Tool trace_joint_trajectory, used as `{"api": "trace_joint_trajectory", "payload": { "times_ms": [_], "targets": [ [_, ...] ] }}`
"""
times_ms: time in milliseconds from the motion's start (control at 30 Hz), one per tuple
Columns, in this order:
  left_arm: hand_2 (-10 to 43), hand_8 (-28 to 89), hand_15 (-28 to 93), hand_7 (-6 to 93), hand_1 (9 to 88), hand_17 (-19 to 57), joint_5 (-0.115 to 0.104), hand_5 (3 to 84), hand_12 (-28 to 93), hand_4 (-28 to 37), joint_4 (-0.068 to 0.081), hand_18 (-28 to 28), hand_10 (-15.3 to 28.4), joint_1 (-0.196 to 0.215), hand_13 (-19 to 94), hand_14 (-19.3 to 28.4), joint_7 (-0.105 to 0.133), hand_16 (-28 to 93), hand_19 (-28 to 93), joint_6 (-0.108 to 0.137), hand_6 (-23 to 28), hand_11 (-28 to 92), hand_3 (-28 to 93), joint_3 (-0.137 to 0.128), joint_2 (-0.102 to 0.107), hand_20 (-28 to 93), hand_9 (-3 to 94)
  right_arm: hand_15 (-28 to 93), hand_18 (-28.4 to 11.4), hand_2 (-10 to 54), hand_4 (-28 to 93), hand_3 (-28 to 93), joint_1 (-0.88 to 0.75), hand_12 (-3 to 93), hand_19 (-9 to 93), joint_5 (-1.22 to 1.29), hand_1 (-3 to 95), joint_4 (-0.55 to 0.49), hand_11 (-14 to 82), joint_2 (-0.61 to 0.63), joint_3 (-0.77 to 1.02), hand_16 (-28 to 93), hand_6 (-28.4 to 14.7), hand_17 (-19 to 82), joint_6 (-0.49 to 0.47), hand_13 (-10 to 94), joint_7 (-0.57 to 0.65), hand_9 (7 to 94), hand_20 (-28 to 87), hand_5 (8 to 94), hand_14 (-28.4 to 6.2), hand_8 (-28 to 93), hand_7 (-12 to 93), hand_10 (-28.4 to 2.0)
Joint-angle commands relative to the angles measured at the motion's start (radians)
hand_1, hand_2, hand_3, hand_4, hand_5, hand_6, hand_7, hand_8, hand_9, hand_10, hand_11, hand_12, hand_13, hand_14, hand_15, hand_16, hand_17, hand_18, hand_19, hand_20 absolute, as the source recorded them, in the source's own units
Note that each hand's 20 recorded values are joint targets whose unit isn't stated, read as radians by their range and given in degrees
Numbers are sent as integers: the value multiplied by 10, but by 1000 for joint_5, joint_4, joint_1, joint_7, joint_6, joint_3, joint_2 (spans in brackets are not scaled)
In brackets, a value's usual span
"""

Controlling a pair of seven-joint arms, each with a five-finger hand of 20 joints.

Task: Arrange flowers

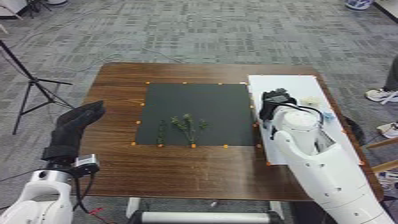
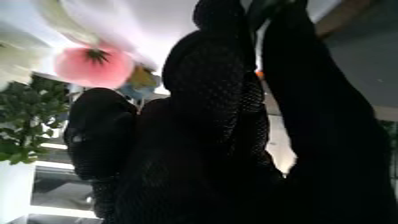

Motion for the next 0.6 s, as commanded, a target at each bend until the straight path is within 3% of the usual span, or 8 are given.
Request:
{"api": "trace_joint_trajectory", "payload": {
  "times_ms": [33,300,600],
  "targets": [
    [-60,-81,135,164,251,-13,-2,466,105,-209,-9,103,128,9,332,166,-7,7,6,-4,26,186,700,-3,-9,120,456,800,-153,-95,-110,595,-44,247,932,-26,524,5,525,23,-9,221,10,684,110,937,-25,937,377,825,22,266,335,-87],
    [-59,-81,135,165,251,-15,-5,466,105,-208,-11,104,128,13,331,166,-12,7,9,-8,26,185,700,-7,-4,122,457,823,-157,-95,-82,647,-56,248,932,72,510,-119,549,73,29,210,-4,685,263,937,-38,937,413,823,21,245,392,-83],
    [-60,-82,135,164,250,-16,-3,466,106,-207,-11,106,128,13,332,166,-14,7,6,-16,27,186,702,-6,-1,121,457,826,-157,-95,-80,654,-116,251,932,155,508,-279,550,118,41,213,-7,682,310,937,-56,937,425,820,19,244,403,-80]
  ]
}}
